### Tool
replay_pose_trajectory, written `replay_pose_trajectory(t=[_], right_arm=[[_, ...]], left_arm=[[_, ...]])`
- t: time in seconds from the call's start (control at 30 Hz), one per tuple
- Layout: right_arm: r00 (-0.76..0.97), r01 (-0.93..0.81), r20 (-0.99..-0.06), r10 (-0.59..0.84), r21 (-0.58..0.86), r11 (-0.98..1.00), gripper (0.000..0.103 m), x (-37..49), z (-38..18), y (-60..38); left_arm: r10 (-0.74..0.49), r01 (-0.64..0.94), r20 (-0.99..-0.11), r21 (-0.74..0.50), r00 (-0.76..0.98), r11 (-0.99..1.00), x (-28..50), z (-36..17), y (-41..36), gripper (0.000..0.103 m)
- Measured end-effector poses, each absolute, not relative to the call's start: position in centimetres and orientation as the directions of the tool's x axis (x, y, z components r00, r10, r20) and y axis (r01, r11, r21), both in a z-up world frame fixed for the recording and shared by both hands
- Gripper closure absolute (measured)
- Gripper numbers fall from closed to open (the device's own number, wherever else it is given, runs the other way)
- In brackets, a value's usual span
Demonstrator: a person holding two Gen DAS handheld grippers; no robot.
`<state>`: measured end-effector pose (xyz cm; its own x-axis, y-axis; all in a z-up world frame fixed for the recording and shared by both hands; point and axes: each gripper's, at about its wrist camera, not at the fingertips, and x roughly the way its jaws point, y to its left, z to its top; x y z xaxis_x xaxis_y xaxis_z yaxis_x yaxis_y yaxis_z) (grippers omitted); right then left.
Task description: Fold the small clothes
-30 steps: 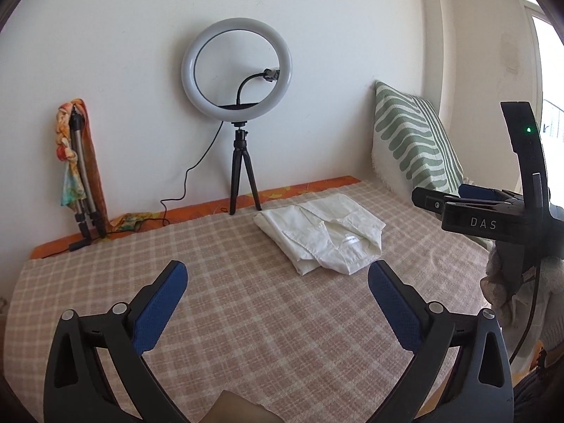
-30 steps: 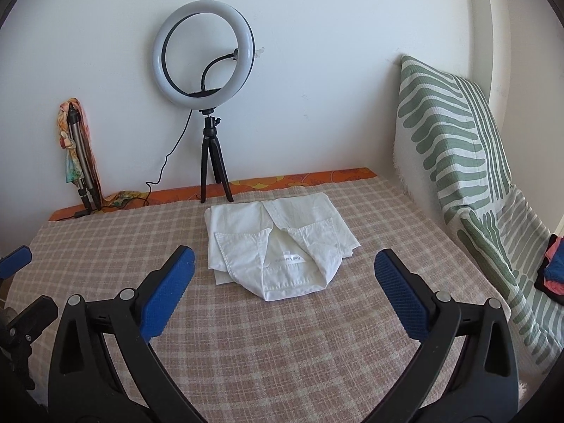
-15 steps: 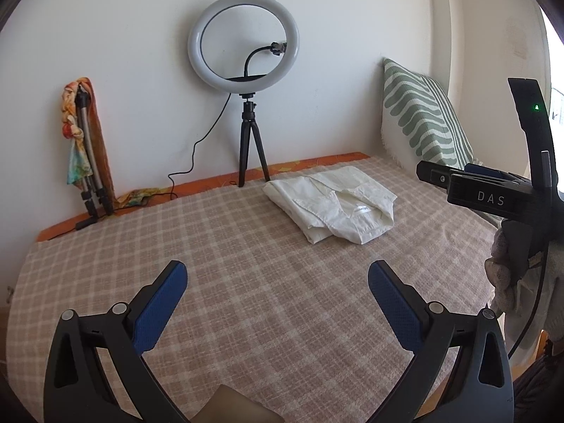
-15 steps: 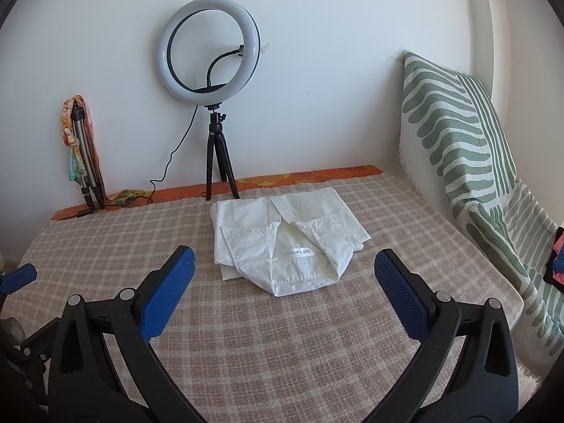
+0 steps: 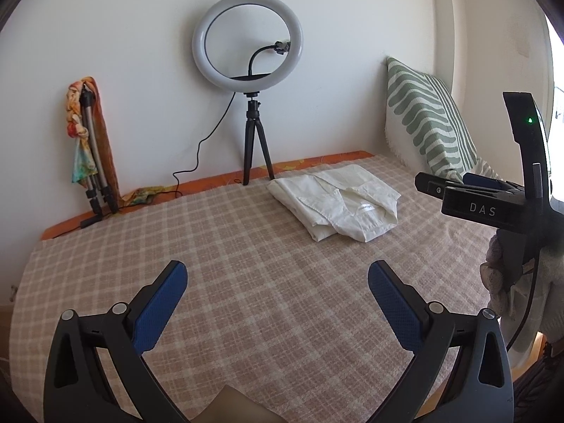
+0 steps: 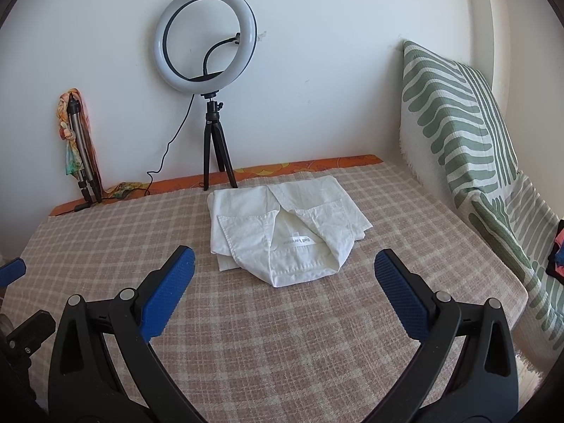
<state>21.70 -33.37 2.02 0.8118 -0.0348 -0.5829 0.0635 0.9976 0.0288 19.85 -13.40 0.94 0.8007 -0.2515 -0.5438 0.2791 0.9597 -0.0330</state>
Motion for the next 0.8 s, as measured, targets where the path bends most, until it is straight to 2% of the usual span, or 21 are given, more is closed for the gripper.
replay_pose_trajectory(t=[0.8], right_arm=[[0.804, 0.054, -0.594, -0.02, 0.039, 0.998, 0.0, 21.88, 1.38, -33.23]], left_arm=[[-0.257, 0.282, -0.553, -0.04, 0.793, 0.958, 19.67, 0.73, -13.41, 0.001]])
